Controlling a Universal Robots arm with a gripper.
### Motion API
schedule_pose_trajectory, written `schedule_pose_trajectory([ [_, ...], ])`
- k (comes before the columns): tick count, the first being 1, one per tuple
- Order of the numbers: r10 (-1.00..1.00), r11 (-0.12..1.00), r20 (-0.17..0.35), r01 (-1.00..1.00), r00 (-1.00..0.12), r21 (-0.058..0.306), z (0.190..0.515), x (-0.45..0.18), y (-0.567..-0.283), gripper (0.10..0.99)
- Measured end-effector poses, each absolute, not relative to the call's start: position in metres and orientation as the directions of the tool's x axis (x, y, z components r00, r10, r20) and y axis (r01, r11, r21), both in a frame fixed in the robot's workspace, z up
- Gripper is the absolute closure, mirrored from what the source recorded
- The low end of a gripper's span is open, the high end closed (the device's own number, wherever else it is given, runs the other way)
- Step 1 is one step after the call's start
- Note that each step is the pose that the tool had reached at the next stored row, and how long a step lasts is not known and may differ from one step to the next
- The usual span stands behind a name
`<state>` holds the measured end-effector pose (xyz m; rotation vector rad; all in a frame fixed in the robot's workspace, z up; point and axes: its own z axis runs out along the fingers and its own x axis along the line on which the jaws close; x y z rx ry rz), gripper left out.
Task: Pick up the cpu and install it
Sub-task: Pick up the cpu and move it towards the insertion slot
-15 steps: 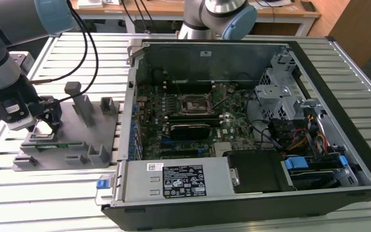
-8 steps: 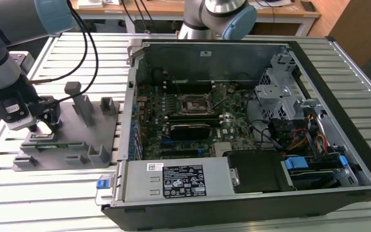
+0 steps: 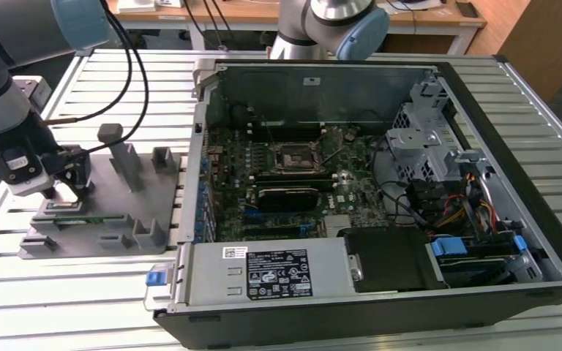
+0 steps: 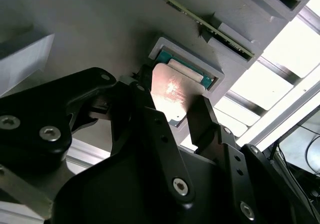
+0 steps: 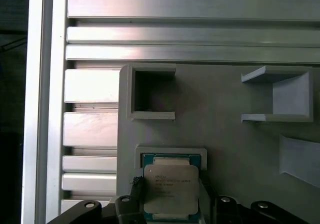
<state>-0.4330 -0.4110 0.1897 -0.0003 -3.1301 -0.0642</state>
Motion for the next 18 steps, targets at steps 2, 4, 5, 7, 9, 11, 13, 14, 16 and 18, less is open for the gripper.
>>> schedule_pose_trajectory([
  [2,0.0,0.999,0.011,0.0,-1.0,0.041,0.1898,-0.433,-0.411,0.561],
  [4,0.0,0.999,0.011,0.0,-1.0,0.041,0.1899,-0.433,-0.411,0.561],
  [5,0.0,0.999,0.011,0.0,-1.0,0.041,0.1899,-0.433,-0.411,0.561],
  [7,0.0,0.999,0.011,0.0,-1.0,0.041,0.191,-0.433,-0.411,0.561],
  [9,0.0,0.999,0.011,0.0,-1.0,0.041,0.1918,-0.433,-0.411,0.561],
  [11,0.0,0.999,0.011,0.0,-1.0,0.041,0.1933,-0.4331,-0.411,0.561],
  [13,0.0,0.999,0.011,0.0,-1.0,0.041,0.1951,-0.433,-0.411,0.561],
  [14,0.0,0.999,0.011,0.0,-1.0,0.041,0.1959,-0.433,-0.411,0.561],
  [16,0.0,0.999,0.011,0.0,-1.0,0.041,0.1973,-0.433,-0.411,0.561],
  [18,0.0,0.999,0.011,0.0,-1.0,0.041,0.1973,-0.433,-0.411,0.561],
])
